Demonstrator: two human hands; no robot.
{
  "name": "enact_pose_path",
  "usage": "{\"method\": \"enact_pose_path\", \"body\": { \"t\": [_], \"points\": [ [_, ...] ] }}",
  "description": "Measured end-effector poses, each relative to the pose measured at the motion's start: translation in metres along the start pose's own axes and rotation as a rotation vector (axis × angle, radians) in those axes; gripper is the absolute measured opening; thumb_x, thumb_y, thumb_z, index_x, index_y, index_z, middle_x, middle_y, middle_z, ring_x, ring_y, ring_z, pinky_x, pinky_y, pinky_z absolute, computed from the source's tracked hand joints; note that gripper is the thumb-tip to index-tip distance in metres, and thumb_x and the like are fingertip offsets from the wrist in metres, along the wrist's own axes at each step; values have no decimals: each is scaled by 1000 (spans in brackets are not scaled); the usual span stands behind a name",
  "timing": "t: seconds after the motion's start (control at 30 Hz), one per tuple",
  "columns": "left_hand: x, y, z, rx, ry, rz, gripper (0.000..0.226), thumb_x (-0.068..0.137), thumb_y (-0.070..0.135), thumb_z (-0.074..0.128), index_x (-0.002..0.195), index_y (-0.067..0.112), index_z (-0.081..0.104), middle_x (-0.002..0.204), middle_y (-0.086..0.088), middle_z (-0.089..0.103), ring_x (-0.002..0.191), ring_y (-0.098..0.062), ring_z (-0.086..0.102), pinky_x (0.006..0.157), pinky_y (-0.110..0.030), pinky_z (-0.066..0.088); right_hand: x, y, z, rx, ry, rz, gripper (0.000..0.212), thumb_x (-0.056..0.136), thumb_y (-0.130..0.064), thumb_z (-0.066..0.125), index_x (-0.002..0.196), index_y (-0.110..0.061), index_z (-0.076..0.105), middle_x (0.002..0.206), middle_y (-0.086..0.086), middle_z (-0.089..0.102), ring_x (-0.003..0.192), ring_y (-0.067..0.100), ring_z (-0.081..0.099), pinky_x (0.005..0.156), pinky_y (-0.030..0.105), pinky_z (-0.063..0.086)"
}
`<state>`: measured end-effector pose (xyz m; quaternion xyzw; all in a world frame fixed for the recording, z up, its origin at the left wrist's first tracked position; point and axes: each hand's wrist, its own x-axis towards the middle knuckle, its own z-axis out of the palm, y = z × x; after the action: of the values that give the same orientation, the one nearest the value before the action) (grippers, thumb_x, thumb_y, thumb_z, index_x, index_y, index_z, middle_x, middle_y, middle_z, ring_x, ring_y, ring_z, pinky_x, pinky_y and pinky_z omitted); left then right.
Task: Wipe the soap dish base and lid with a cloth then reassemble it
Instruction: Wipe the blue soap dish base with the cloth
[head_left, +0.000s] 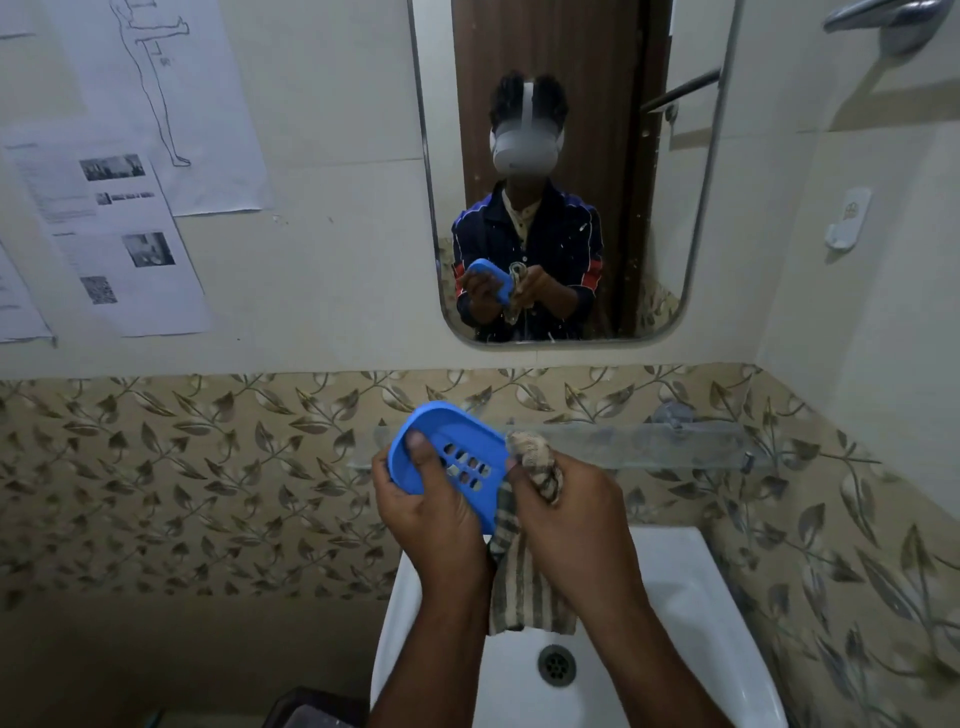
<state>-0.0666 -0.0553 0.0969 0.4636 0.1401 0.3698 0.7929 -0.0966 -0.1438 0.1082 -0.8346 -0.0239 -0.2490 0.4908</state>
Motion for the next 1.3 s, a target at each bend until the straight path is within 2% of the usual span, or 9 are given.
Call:
{"method": "enact_pose_path", "body": {
  "t": [0.1,0.2,0.33,0.47,0.6,0.83,1.07,1.23,1.3],
  "points": [
    [-2,-7,-3,-61,-196,-152,8,95,33,61,103,30,63,97,4,68,91,-15,69,73,-30,56,8,4,-8,-19,22,-11,20,90,-26,64,109,-23,72,90,-9,72,78,-2,65,65,12,46],
    [11,-15,-22,400,-454,192,38,88,25,73,120,35,56,118,15,64,112,-5,61,89,-23,51,25,21,-27,-326,-46,-165,52,84,-9,69,133,-22,59,117,-1,67,98,12,63,79,15,44],
    [24,-11,-24,961,-913,505,24,87,38,65,108,26,66,97,10,71,84,-4,63,69,-25,48,34,26,-37,-391,-281,-356,63,75,2,65,132,-26,60,122,-5,64,106,13,61,88,21,50],
    [14,-8,-18,768,-803,391,35,84,50,58,76,16,64,68,-3,66,65,-21,62,63,-47,51,25,22,-29,-189,-73,-337,47,80,1,65,124,-17,66,114,-2,72,100,6,64,90,10,47],
    [9,-17,-23,662,-718,299,31,86,47,67,80,18,70,69,-3,68,65,-20,66,64,-44,54,17,25,-26,-194,-21,-145,20,89,-18,63,107,-21,72,79,-10,69,67,0,61,60,5,41],
    [9,-7,-24,831,-888,402,6,84,24,60,86,24,66,70,16,63,66,0,59,59,-21,43,24,34,-31,-385,-240,-578,61,72,0,66,127,-25,63,138,-5,59,129,14,53,104,25,42],
    [7,-10,-24,708,-663,332,21,90,38,70,82,19,71,68,1,69,64,-15,66,61,-40,54,19,39,-27,-191,8,-316,51,84,-8,68,133,-16,60,117,0,72,99,7,68,88,16,52],
    [3,-4,-20,691,-791,235,25,78,0,60,84,22,71,76,10,74,74,-3,69,63,-21,55,25,30,-21,-302,-257,-633,64,69,2,60,130,-19,61,150,-3,46,145,17,33,118,27,21],
    [3,-4,-20,625,-760,225,30,71,4,53,86,21,73,77,7,75,76,-10,71,66,-30,58,27,29,-21,-281,-277,-668,66,65,0,57,129,-18,62,152,-3,43,147,17,28,120,34,18]
  ]
}}
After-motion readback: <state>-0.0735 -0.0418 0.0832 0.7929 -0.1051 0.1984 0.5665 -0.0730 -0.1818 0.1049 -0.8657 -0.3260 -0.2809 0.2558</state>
